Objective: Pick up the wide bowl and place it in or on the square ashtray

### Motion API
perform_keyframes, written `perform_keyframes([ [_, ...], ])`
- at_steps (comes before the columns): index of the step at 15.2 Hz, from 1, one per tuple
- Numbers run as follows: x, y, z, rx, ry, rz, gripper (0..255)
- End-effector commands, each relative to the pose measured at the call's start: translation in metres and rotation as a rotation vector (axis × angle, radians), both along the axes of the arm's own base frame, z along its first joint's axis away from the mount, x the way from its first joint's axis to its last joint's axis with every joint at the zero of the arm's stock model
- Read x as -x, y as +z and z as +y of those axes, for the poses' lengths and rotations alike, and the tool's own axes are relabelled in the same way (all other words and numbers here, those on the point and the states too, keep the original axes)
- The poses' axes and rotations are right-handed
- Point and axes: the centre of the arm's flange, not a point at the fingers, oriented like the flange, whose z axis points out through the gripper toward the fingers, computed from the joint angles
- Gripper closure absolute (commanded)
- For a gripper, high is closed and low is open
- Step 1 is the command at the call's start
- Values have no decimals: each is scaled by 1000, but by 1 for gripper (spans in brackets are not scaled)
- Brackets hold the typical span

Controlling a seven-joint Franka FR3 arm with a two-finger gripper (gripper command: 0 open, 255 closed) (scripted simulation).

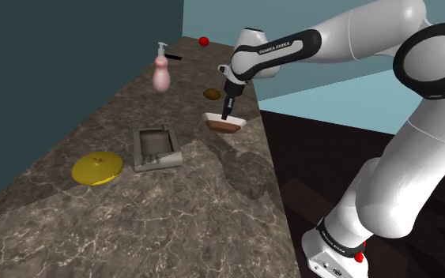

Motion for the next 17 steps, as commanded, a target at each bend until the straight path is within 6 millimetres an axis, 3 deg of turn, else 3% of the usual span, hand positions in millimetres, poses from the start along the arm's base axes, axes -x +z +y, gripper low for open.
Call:
perform_keyframes([
  [1, -4, 1, 24, 0, -1, -1, 255],
  [17, -49, 15, 230, 0, -1, -1, 255],
])
